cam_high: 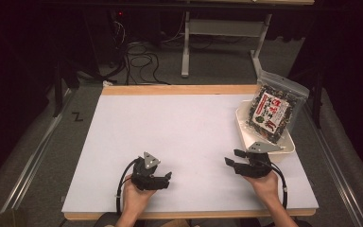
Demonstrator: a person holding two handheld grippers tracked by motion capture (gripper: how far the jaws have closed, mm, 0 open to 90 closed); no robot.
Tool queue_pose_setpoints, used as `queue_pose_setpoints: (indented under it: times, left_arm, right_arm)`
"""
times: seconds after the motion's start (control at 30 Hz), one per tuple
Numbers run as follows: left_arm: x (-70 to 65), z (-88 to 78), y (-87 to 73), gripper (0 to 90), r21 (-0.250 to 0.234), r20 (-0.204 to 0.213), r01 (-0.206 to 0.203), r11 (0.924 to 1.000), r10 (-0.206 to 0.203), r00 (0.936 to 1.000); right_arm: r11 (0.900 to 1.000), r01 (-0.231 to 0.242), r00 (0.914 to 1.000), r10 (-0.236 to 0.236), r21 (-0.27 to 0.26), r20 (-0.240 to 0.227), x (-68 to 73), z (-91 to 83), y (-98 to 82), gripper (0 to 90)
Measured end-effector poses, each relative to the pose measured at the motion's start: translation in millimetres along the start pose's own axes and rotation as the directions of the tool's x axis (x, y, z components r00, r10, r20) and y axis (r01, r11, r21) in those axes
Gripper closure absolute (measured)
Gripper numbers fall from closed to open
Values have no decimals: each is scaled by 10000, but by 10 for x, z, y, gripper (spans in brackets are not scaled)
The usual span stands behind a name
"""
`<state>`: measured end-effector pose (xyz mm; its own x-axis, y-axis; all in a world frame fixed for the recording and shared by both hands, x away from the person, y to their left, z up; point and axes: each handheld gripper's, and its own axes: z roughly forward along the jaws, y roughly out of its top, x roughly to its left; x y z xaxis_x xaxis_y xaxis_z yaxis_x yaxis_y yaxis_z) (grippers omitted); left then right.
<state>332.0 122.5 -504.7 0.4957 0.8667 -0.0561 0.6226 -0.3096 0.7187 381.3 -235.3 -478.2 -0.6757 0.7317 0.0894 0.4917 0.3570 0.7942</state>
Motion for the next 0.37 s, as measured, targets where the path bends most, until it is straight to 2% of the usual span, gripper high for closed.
queue_pose_setpoints:
  times: [0.13, 0.37]
  left_arm:
    - [-6, -7, 0, 197, -33, 37, 9, 10000, -8, 10000]
    - [5, -7, -3, 197, -27, 29, 24, 10000, -24, 10000]
  right_arm:
    - [9995, 190, 9998, -190, 233, 17, 32, 36, -44, 452]
    - [9990, 321, 9995, -320, 311, -36, 39, 63, -54, 453]
